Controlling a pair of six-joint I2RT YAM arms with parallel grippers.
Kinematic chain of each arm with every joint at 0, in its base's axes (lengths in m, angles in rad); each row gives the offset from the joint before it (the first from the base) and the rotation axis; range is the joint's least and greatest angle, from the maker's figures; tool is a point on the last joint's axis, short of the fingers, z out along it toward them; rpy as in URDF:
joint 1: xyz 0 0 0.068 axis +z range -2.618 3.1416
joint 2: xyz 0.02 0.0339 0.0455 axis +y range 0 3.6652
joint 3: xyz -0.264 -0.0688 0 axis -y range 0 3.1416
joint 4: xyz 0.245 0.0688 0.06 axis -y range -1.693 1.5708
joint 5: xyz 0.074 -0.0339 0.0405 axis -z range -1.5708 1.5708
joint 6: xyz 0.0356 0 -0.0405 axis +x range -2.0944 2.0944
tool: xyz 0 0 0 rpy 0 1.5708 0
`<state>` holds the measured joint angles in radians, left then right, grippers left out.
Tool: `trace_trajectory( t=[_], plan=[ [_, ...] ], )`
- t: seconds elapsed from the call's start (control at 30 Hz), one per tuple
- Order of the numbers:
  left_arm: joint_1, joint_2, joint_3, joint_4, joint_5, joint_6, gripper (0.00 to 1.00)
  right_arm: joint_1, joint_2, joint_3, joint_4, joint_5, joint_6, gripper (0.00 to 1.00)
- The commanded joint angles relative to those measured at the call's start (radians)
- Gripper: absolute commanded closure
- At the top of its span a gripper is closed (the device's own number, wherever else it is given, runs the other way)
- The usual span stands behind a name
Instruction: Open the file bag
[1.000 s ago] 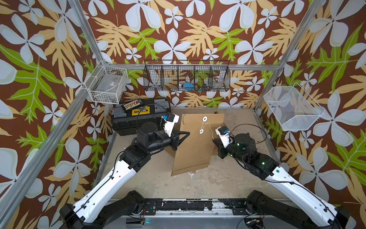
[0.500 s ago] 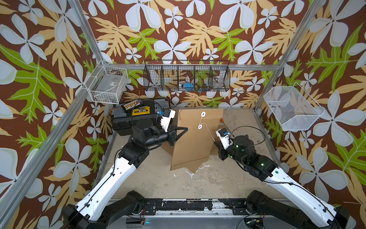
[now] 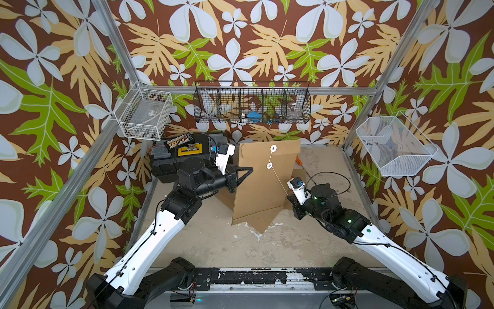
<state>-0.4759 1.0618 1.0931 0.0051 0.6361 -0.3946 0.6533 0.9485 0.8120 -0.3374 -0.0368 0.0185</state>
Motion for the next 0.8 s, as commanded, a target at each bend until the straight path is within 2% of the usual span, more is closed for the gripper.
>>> trace_trajectory(
  t=[0.0,0.23,0.53,0.63,0.77],
  plan=[
    [0.005,0.003,0.011,0.05,-0.003,-0.012,1.0,0.0,0.009,-0.004,0.009,-0.057,-0.024,1.0],
    [0.006,0.0,0.001,0.052,-0.028,-0.018,1.0,0.0,0.019,-0.007,0.011,-0.182,-0.059,1.0],
    [0.004,-0.02,-0.039,0.042,-0.143,-0.06,1.0,0.054,0.069,0.025,0.077,-0.325,-0.031,1.0],
    [-0.032,-0.047,-0.066,0.037,-0.244,-0.053,1.0,0.062,0.084,0.033,0.149,-0.36,0.015,1.0],
    [-0.132,-0.068,-0.062,-0.006,-0.472,-0.008,1.0,0.064,0.108,0.054,0.211,-0.372,0.061,1.0]
  ],
)
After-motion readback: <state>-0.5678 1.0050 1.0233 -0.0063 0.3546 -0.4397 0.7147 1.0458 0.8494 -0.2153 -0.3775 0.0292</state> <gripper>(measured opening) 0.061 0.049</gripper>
